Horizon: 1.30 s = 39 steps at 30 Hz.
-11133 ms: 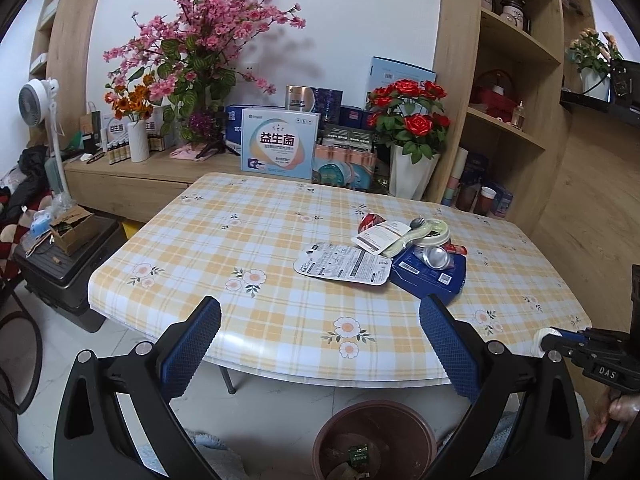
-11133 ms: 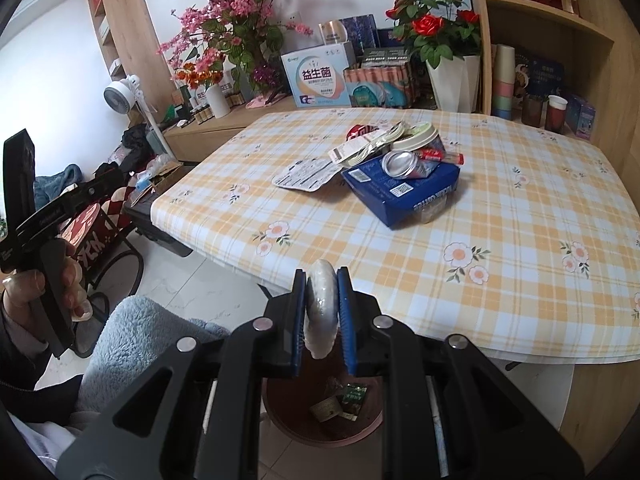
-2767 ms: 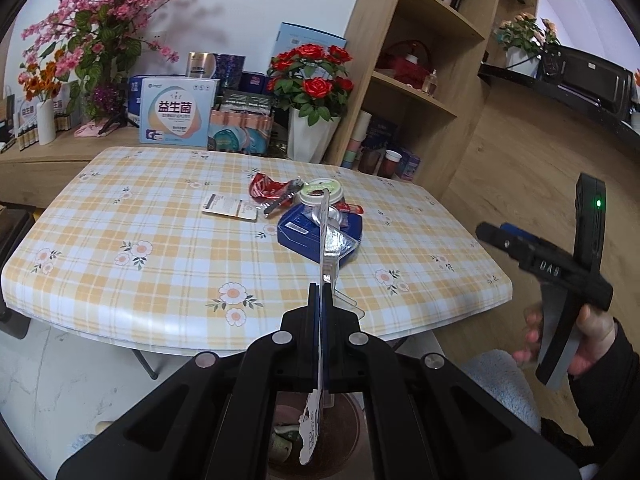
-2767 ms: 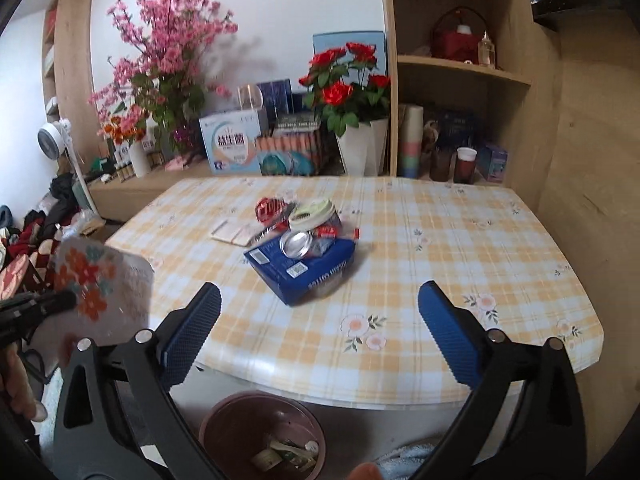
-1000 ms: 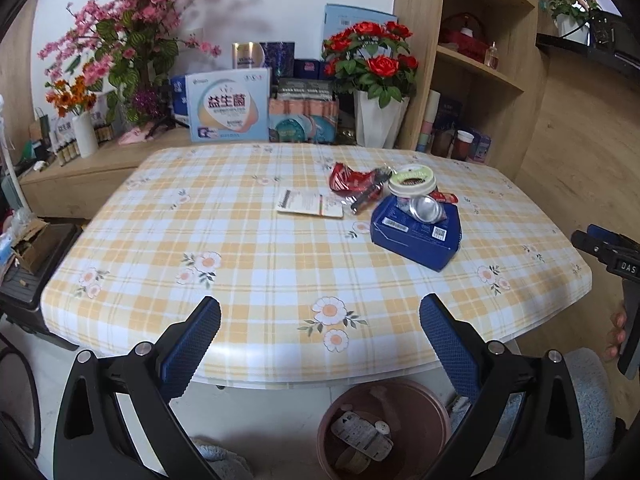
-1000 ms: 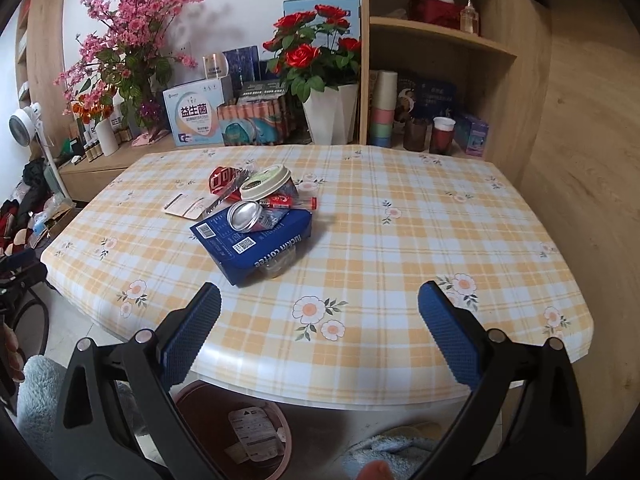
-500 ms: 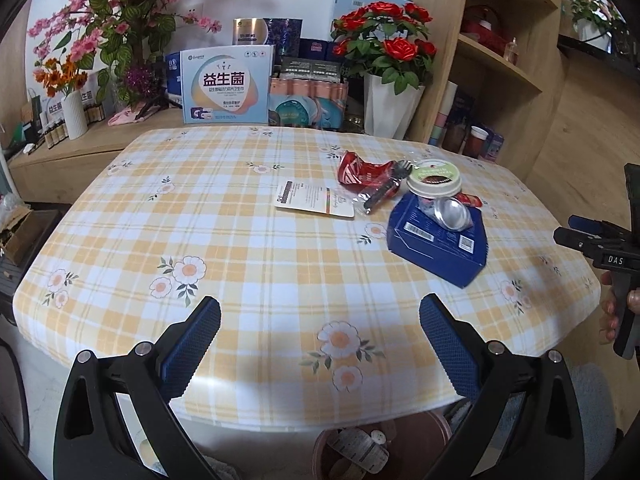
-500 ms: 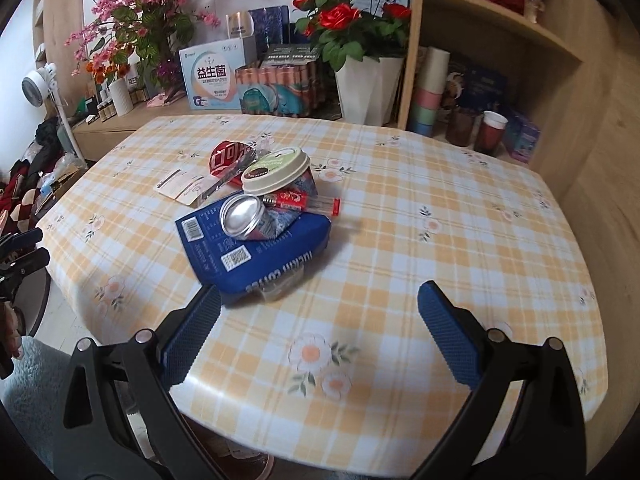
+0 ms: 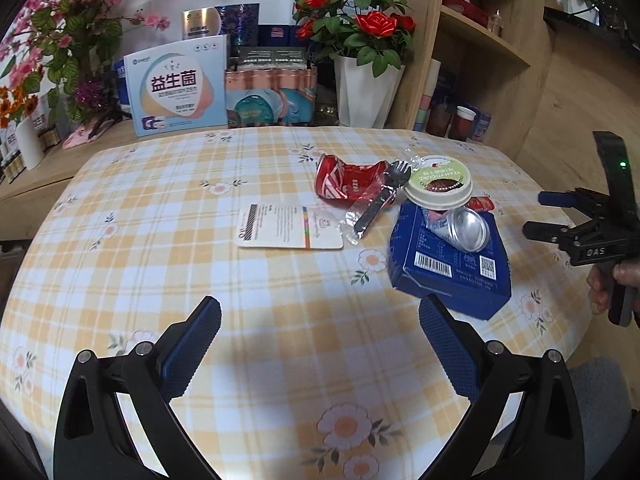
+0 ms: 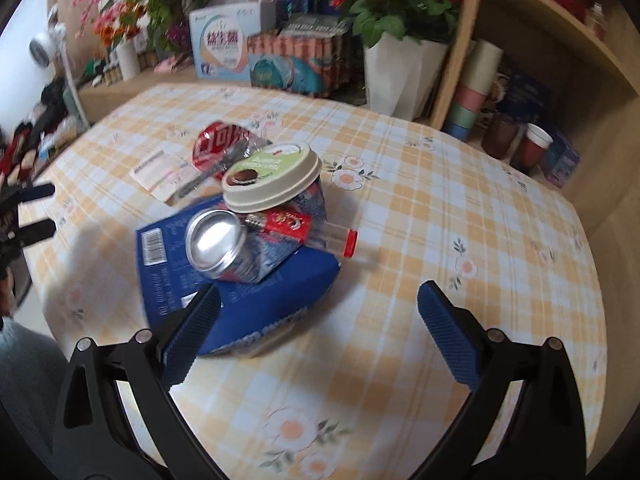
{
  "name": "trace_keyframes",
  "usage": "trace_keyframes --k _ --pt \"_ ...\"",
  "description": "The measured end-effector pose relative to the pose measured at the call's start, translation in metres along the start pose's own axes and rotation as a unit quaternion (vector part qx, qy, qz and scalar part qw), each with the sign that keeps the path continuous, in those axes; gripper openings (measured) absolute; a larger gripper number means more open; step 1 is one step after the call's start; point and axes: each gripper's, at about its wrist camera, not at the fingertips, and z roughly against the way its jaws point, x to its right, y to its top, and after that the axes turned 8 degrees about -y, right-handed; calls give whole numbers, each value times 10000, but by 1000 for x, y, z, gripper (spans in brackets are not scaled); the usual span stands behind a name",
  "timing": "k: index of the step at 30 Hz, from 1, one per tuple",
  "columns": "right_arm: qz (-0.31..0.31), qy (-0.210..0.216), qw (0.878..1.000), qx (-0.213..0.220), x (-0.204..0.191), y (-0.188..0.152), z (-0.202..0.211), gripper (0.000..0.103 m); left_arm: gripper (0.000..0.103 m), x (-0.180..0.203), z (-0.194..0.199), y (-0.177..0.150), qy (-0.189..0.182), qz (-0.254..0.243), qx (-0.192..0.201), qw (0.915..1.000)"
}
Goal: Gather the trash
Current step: 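Close the right tool on the red lighter beside the blue box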
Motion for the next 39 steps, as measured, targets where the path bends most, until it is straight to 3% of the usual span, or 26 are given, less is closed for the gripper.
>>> trace_keyframes --k 3,4,6,11,19,23,25,30,39 --pt "373 -56 9992 -135 1 12 -19 94 91 -2 -8 2 -147 91 9 9999" --pt "502 -14 9986 -172 2 17 -24 87 91 -2 -10 1 -183 129 15 9997" --pt "718 131 9970 -260 3 24 -35 81 88 -3 -13 0 -267 200 14 9994" --pt "927 809 9923 -151 10 41 -50 79 84 0 -20 -3 -387 201 -58 9990" --pt "1553 1330 9775 -517 -9 57 -70 67 83 2 -16 1 -435 157 -35 9989" --pt "1452 1623 9734 -706 -12 57 -73 59 83 3 -15 2 -461 152 -41 9988" --pt "1323 1707 9732 -787 -11 56 -72 48 82 5 -15 2 -496 145 -47 9987" --pt "1181 1837 9716 -911 -6 47 -67 41 81 10 -15 2 -602 106 -72 9981" --pt "1076 1772 9741 -903 4 35 -61 43 81 28 -19 6 -739 1 -95 9972"
